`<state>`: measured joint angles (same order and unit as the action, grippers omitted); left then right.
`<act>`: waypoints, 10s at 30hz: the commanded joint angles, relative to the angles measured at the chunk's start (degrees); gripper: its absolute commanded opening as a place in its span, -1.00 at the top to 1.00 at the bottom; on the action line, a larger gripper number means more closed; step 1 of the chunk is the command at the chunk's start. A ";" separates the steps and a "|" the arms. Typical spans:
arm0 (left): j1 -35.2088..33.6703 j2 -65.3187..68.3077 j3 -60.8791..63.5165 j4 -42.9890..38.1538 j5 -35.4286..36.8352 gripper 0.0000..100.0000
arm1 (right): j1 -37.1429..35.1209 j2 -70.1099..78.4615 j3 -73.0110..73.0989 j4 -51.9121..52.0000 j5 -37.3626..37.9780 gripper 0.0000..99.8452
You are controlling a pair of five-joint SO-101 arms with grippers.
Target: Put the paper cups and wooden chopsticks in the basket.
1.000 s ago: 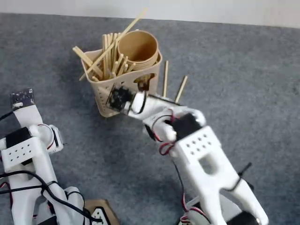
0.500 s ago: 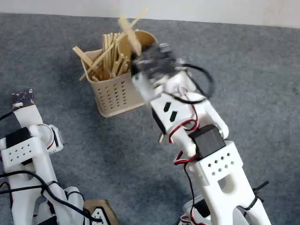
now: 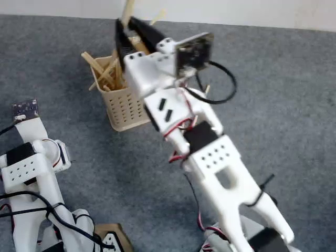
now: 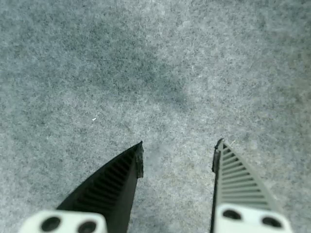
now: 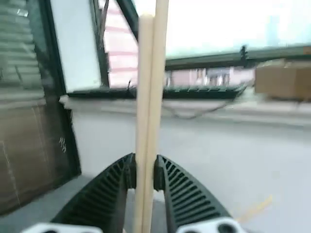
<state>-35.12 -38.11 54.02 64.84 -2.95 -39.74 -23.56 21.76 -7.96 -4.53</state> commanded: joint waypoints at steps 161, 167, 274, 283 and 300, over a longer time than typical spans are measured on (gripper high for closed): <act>-0.22 -1.71 -0.22 -0.62 -0.53 0.49 | 2.24 -12.00 7.60 6.02 8.79 0.83; -0.13 -1.71 -0.22 -0.70 -0.53 0.49 | 16.75 -21.14 7.87 35.91 -8.00 0.82; -0.57 -1.80 -0.22 -0.70 -0.62 0.49 | -6.20 30.55 18.59 -69.85 8.44 0.99; -0.57 -1.80 -0.22 -0.70 -0.62 0.49 | -5.32 30.37 18.59 -69.14 11.52 0.64; -0.57 -1.80 -0.22 -0.70 -0.62 0.49 | -3.21 1.63 17.98 -20.18 18.20 0.75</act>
<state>-35.12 -38.11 54.02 64.84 -2.95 -44.57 -9.93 40.92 -48.13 13.05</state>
